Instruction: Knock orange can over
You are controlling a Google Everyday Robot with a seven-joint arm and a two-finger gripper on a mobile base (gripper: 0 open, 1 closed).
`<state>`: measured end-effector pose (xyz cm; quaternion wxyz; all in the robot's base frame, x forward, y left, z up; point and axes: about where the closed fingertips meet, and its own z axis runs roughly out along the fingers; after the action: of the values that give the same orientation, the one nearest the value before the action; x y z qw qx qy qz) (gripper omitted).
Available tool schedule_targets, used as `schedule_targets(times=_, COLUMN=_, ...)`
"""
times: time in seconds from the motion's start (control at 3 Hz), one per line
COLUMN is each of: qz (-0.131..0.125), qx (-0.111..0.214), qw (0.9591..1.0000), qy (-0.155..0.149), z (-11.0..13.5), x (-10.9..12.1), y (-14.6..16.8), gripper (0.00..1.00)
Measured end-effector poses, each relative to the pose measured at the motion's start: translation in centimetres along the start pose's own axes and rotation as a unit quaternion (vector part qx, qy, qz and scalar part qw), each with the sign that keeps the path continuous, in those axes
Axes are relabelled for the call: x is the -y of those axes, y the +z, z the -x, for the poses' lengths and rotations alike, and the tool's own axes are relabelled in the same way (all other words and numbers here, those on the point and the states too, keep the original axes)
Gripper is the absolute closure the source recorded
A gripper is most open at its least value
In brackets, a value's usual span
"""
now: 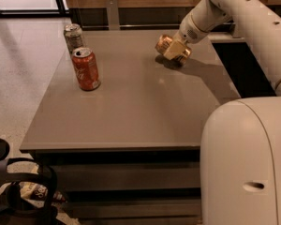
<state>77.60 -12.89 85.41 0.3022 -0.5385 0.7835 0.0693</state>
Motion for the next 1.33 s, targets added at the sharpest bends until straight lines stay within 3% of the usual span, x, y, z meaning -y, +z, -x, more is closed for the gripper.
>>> schedule_targets(times=0.67, qz=0.045, qx=0.006, qw=0.9989, qy=-0.014, z=0.3, x=-1.1, y=2.6, gripper=1.00)
schedule_targets(times=1.0, qz=0.045, qx=0.006, qw=0.9989, qy=-0.014, z=0.4, x=-1.1, y=2.5, gripper=0.88)
schedule_targets(times=1.33, qz=0.047, qx=0.005, qw=0.9988, qy=-0.014, z=0.5, x=-1.1, y=2.6, gripper=0.55)
